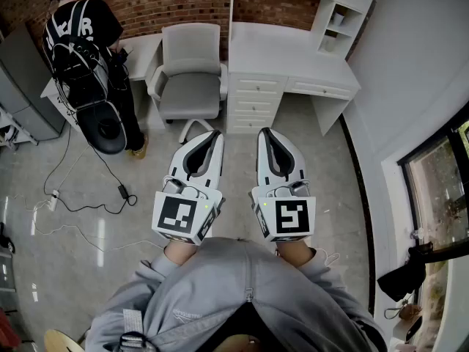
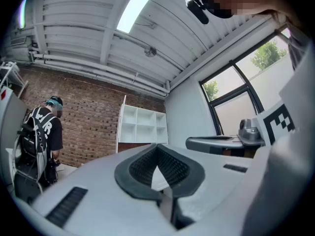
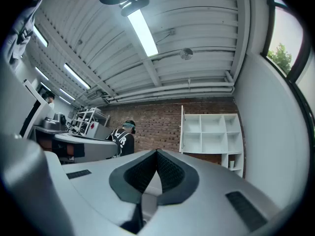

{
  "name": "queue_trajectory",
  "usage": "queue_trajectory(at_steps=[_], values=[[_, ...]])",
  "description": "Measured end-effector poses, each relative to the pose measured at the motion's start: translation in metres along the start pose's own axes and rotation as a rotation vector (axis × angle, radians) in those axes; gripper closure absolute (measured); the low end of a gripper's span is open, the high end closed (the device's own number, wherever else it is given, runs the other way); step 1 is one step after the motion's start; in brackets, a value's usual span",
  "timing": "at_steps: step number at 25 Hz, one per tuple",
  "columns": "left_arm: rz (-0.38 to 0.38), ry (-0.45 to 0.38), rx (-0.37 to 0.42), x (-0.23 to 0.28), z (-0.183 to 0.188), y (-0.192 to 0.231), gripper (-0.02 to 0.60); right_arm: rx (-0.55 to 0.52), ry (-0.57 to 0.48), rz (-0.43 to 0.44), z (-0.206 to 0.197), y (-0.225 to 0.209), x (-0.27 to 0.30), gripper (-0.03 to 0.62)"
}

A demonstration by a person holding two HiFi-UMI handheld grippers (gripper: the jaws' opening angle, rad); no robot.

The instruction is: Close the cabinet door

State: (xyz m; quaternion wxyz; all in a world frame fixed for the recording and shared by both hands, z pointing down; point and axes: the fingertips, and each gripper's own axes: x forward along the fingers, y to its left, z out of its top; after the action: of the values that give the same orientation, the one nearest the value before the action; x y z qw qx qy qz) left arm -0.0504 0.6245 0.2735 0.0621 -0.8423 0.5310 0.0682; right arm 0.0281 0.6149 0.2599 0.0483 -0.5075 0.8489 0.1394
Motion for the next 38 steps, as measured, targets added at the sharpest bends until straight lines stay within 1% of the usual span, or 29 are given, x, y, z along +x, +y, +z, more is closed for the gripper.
queue_trajectory(at_steps=[11,16,20,24,27,32,35,38], values=[[0.038,0.044,0.002,0.023,-0.018,-0.007,0.575,0.039,0.042,0.001,-0.025,-0.029,0.004,0.569],[0.041,0.067,-0.006,0.032,-0.030,-0.008,0.575,0.083,0.039,0.024,-0.036,-0.035,0.008,0.569],[0.047,0.072,-0.011,0.041,-0.037,0.000,0.575,0.104,0.039,0.035,-0.045,-0.037,0.018,0.568],[0.047,0.079,-0.023,0.056,-0.050,0.017,0.575,0.103,0.049,0.027,-0.058,-0.039,0.038,0.568],[0.042,0.068,-0.037,0.074,-0.057,0.037,0.575,0.094,0.050,0.025,-0.067,-0.040,0.062,0.568],[0.023,0.043,-0.044,0.122,-0.061,0.072,0.575,0.079,0.053,0.011,-0.080,-0.055,0.116,0.568],[0.013,0.045,-0.035,0.150,-0.065,0.097,0.575,0.079,0.025,-0.015,-0.082,-0.066,0.151,0.568],[0.003,0.046,-0.038,0.175,-0.070,0.119,0.575,0.080,0.024,-0.029,-0.088,-0.072,0.180,0.568]])
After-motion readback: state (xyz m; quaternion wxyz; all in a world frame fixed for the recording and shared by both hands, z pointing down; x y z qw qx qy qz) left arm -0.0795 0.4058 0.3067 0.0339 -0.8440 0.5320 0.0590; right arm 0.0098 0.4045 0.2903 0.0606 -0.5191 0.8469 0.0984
